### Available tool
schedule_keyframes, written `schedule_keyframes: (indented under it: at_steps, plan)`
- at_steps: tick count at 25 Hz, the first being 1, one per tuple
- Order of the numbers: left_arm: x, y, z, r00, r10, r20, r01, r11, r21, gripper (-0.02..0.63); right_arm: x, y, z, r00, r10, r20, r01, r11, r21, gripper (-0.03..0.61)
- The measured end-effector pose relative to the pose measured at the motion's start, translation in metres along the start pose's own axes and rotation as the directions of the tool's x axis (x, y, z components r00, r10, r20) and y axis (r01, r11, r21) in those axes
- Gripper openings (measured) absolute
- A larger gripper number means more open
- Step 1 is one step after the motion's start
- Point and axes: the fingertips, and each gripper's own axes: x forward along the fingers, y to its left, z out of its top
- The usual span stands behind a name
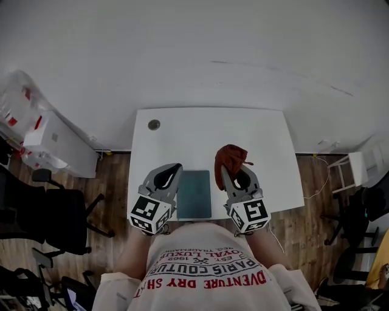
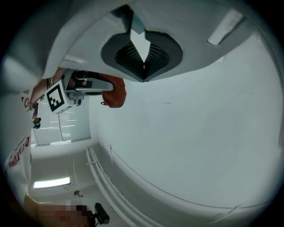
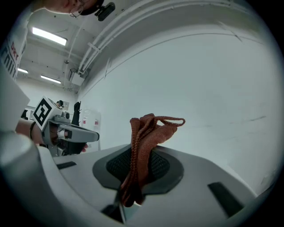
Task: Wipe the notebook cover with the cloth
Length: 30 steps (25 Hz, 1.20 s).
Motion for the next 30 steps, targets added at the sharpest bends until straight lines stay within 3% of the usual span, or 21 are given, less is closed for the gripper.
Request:
schedule_keyframes:
  at_steps: [8, 21, 30]
  plan:
    - [-0.005, 0.002, 0.02, 0.999, 0.026, 0.032, -0.027, 1.0, 0.012, 0.009, -0.003, -0.006, 0.019, 0.997, -0.064, 0.041, 0.067, 0.995, -0.077, 0.077]
    - [-0.009, -0.003, 0.006, 1.0, 0.022, 0.003, -0.022, 1.0, 0.007, 0.009, 0.0, 0.006, -0.005, 0.998, -0.032, -0.054, 0.033, 0.999, 0.02, 0.072]
    - [-0.007, -0.001, 0.002, 1.0, 0.019, -0.008, -0.018, 1.0, 0.009, 0.009, 0.003, 0.018, -0.013, 0.997, -0.012, -0.081, 0.011, 1.0, -0.005, 0.072]
